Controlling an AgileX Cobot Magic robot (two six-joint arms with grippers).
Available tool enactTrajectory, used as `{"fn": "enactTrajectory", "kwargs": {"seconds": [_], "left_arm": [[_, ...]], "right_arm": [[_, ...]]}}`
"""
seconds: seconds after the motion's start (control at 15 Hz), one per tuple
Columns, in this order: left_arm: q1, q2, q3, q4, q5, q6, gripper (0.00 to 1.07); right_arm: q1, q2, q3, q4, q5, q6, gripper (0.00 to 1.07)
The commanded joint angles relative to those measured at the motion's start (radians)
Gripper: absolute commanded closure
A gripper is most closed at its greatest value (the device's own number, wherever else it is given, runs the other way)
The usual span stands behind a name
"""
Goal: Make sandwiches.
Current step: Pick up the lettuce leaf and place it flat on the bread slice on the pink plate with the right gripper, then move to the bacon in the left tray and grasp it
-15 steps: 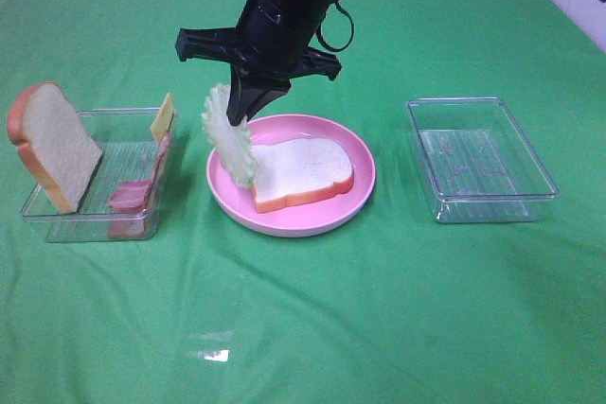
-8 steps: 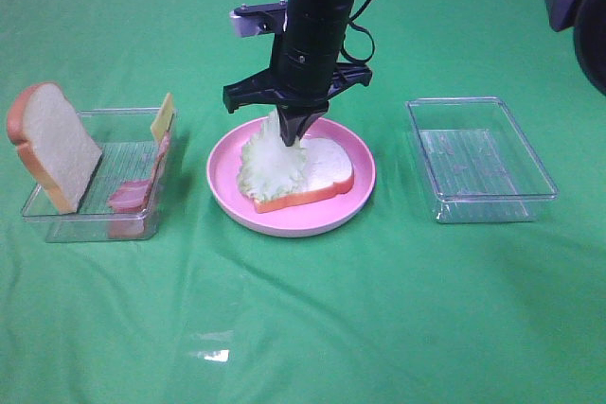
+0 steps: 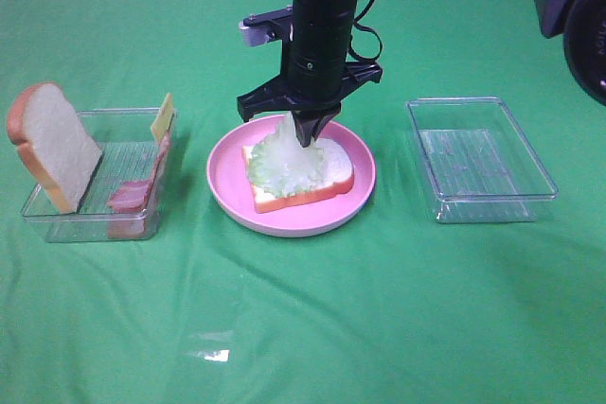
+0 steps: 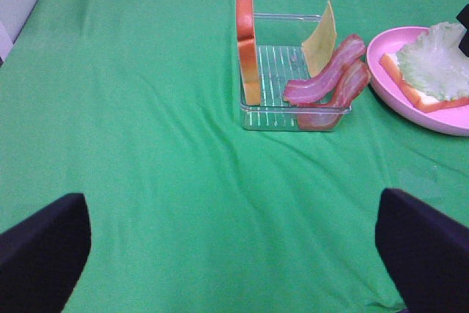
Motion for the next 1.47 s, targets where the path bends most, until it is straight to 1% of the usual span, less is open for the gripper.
{"fn": "enactTrajectory", "kwargs": {"seconds": [0.07, 0.13, 0.2, 0.27, 0.4, 0.53, 0.73, 0.87, 0.93, 1.07, 1.33, 1.4, 1.47], "left_arm": [[0.001, -0.014, 0.002, -0.008, -0.004, 0.002, 0.09], [0.001, -0.014, 0.002, -0.008, -0.004, 0.002, 0.09], [0.001, -0.014, 0.002, -0.008, -0.004, 0.002, 0.09], [0.001, -0.014, 0.002, -0.008, -0.004, 0.002, 0.09], [0.001, -0.014, 0.002, -0.008, -0.004, 0.002, 0.09], [0.001, -0.014, 0.002, -0.008, -0.004, 0.002, 0.09], [0.001, -0.014, 0.002, -0.008, -0.004, 0.002, 0.09], [0.001, -0.014, 0.002, -0.008, -0.004, 0.002, 0.09], [0.001, -0.014, 0.002, -0.008, -0.004, 0.002, 0.09], [0.001, -0.014, 0.002, -0.008, -0.004, 0.002, 0.09], [0.001, -0.014, 0.002, -0.008, -0.004, 0.002, 0.09], [0.001, -0.014, 0.002, -0.008, -0.004, 0.002, 0.09], [0.001, -0.014, 0.002, -0.008, -0.004, 0.002, 0.09]], "right_arm": [[-0.001, 0.007, -0.005, -0.028, 0.000, 0.011, 0.91], [-0.001, 0.007, -0.005, -0.048, 0.000, 0.010, 0.67], [-0.001, 0.005, -0.005, -0.078, 0.005, 0.010, 0.31], [-0.001, 0.002, -0.008, -0.098, 0.015, 0.009, 0.11], [-0.001, -0.016, -0.028, -0.146, 0.051, 0.007, 0.11], [-0.001, -0.049, -0.044, -0.162, 0.073, 0.006, 0.11], [-0.005, -0.150, -0.043, -0.201, 0.177, -0.026, 0.11], [-0.030, -0.210, -0.042, -0.198, 0.242, -0.028, 0.11], [-0.054, -0.255, -0.025, -0.187, 0.244, -0.028, 0.11], [-0.109, -0.332, 0.045, -0.178, 0.244, -0.029, 0.11], [-0.303, -0.582, 0.345, -0.160, 0.242, -0.027, 0.11], [-0.347, -0.668, 0.442, -0.156, 0.243, -0.017, 0.11], [-0.381, -0.828, 0.617, -0.164, 0.243, -0.017, 0.11]]}}
